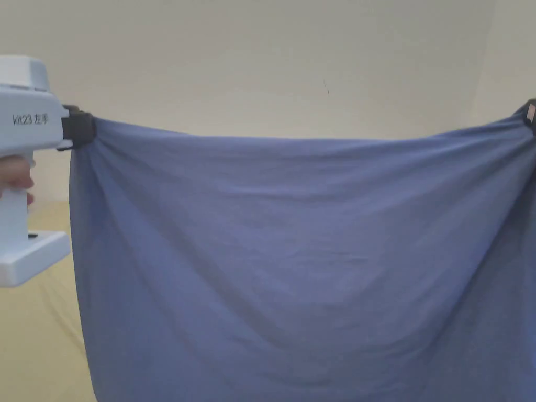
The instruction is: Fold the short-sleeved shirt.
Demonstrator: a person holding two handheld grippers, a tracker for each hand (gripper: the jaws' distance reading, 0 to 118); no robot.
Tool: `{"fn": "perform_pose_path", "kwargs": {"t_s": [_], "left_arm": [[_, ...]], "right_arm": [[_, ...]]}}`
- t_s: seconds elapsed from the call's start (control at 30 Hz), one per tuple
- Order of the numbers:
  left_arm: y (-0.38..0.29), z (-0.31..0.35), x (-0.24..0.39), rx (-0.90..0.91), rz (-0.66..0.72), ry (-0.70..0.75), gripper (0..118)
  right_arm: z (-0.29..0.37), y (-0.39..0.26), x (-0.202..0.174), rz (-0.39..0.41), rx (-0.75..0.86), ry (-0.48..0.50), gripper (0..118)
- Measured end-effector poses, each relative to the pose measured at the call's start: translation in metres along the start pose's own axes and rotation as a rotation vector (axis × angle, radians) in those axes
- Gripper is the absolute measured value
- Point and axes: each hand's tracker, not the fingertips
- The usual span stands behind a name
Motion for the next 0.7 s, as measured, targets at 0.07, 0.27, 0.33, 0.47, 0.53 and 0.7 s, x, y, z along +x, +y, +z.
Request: {"fn": "perform_pose_path", "kwargs": {"t_s": [0.07, 0.27, 0.33, 0.47, 0.53, 0.7], "left_arm": [[0.017, -0.026, -0.004, -0.005, 0.036, 0.012, 2], [0.051, -0.114, 0.000, 0.013, -0.090, 0.117, 2], [0.057, -0.136, 0.004, 0.013, -0.087, 0.131, 2], [0.065, -0.179, 0.005, 0.053, -0.119, 0.159, 2], [0.067, -0.196, 0.003, 0.070, -0.088, 0.181, 2], [0.059, -0.232, 0.003, 0.069, -0.067, 0.213, 2]], "right_arm": [[-0.029, 0.012, -0.004, 0.017, 0.019, -0.014, 3], [-0.129, 0.038, -0.020, 0.018, 0.040, -0.029, 3], [-0.157, 0.041, -0.027, 0.008, 0.049, -0.037, 3], [-0.205, 0.043, -0.036, -0.027, 0.083, -0.053, 3], [-0.231, 0.042, -0.036, -0.064, 0.081, -0.041, 3], [-0.256, 0.039, -0.053, -0.020, 0.106, -0.049, 3]]}}
